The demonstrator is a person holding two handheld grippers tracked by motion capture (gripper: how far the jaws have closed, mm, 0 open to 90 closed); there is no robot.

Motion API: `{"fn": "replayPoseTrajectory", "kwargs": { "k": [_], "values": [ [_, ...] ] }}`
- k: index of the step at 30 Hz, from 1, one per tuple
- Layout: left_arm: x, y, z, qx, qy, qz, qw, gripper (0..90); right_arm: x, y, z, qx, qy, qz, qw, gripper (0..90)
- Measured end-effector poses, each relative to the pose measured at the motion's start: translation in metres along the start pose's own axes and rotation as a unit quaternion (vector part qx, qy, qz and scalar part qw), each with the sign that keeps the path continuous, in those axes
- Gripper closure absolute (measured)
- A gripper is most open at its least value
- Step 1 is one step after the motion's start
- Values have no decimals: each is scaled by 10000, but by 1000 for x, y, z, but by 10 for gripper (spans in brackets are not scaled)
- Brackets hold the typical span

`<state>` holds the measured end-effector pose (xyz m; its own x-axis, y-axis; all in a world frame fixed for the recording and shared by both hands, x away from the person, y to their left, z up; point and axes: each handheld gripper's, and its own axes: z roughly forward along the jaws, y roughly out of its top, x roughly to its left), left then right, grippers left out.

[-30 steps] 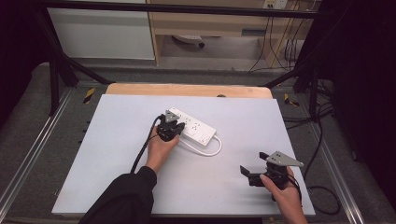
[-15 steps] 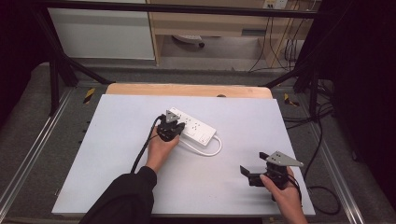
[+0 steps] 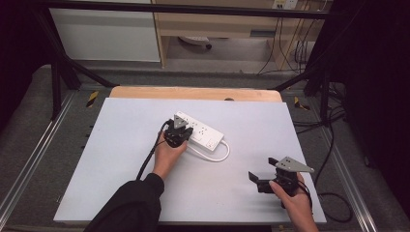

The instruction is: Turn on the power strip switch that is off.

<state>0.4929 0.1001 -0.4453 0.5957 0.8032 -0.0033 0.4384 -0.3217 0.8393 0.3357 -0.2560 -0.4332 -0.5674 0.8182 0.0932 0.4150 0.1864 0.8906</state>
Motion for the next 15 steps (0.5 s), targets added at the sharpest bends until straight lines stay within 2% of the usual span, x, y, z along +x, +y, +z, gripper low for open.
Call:
{"fn": "replayPoseTrajectory", "kwargs": {
  "k": [5,15],
  "values": [
    [1,0,0,-12,-37,20,10000,899,-1,0,0,-3,4,2,10000,31],
    [4,0,-1,-4,-110,-116,9999,900,0,0,1,10,15,-5,10000,31]
  ]
}}
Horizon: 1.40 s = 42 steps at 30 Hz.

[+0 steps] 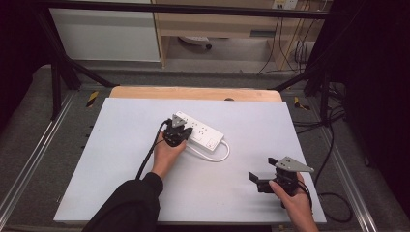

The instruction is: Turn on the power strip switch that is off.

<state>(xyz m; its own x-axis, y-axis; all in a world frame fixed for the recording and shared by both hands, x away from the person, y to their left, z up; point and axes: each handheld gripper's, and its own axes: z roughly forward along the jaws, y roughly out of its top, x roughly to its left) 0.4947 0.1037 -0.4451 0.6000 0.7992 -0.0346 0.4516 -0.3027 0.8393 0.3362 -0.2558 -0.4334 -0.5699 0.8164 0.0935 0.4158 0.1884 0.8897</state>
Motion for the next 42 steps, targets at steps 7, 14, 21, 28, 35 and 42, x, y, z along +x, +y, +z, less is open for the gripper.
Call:
{"fn": "replayPoseTrajectory", "kwargs": {
  "k": [7,14,21,28,35,42],
  "values": [
    [1,0,-1,0,-9,-11,10000,899,0,0,0,3,3,-6,10000,31],
    [3,1,-3,-35,3,-22,10000,899,0,0,1,-1,4,-13,10000,31],
    [3,3,-5,-71,-20,-18,10000,899,0,0,0,0,8,-7,10000,31],
    [2,4,-6,-113,-78,25,9999,856,0,0,0,2,6,-12,10000,31],
    [2,6,-9,-263,-56,42,9996,737,0,0,1,3,8,-11,10000,31],
    [2,8,-11,-354,-84,19,9993,570,0,0,1,4,9,-20,10000,31]
  ]
}}
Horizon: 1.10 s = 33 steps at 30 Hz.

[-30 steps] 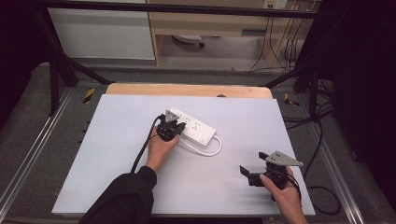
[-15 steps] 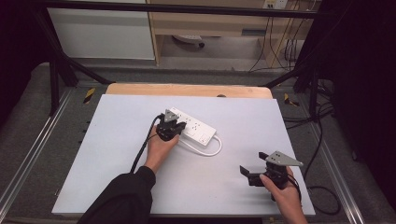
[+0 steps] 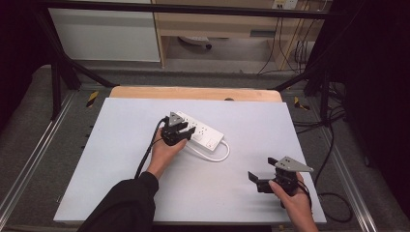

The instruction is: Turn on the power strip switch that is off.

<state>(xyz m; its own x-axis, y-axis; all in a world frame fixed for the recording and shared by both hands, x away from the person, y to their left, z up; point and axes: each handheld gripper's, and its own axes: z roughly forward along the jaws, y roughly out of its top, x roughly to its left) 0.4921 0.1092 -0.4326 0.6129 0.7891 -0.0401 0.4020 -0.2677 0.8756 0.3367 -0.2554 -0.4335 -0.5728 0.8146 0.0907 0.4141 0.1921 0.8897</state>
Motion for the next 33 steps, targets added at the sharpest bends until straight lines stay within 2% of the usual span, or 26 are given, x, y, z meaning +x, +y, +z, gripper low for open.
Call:
{"fn": "replayPoseTrajectory", "kwargs": {
  "k": [3,11,14,15,16,17,18,19,21,33],
  "values": [
    [0,1,-1,-37,-54,8,10000,557,0,0,0,-2,-3,-2,10000,31],
    [-1,4,-5,-191,-166,3,9997,434,1,0,1,15,8,-14,10000,30],
    [-2,4,-5,-202,-205,-9,9996,345,0,0,1,14,8,-15,10000,30],
    [-2,4,-5,-206,-205,-16,9996,284,1,0,1,15,11,-15,10000,30],
    [-2,4,-5,-210,-201,-26,9996,284,1,0,1,15,11,-15,10000,30],
    [-2,4,-6,-207,-189,-40,9996,218,1,0,1,14,11,-15,10000,30],
    [-3,5,-6,-226,-131,-23,9997,218,1,0,1,14,11,-15,10000,30],
    [-4,6,-7,-264,-142,-15,9995,155,1,0,1,13,13,-9,10000,30],
    [-4,6,-8,-278,-139,-10,9995,114,0,0,1,14,15,-13,10000,30],
    [-6,11,-16,-366,-182,-26,9992,89,1,0,1,20,17,-9,10000,29]
  ]
}}
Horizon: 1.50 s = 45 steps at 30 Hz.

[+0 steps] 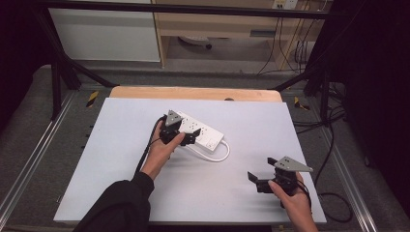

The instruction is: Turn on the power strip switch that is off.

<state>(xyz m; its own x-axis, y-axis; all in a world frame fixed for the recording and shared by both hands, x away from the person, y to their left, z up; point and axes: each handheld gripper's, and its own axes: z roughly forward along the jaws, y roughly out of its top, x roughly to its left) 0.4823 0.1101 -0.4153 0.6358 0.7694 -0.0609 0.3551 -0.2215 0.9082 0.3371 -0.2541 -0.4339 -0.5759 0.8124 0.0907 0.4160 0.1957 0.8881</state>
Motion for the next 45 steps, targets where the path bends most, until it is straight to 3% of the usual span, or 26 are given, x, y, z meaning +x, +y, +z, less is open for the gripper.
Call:
{"fn": "replayPoseTrajectory", "kwargs": {
  "k": [7,20,33,45],
  "values": [
    [1,4,-7,-19,-42,-137,9999,68,0,0,1,-2,-1,7,10000,28],
    [10,11,-29,53,131,-337,9993,84,0,0,1,7,9,43,10000,28],
    [19,9,-70,-60,173,-419,9990,85,0,0,2,2,10,25,10000,28],
    [28,-10,-111,-161,223,-520,9983,84,1,0,2,20,-1,19,10000,27]
  ]
}}
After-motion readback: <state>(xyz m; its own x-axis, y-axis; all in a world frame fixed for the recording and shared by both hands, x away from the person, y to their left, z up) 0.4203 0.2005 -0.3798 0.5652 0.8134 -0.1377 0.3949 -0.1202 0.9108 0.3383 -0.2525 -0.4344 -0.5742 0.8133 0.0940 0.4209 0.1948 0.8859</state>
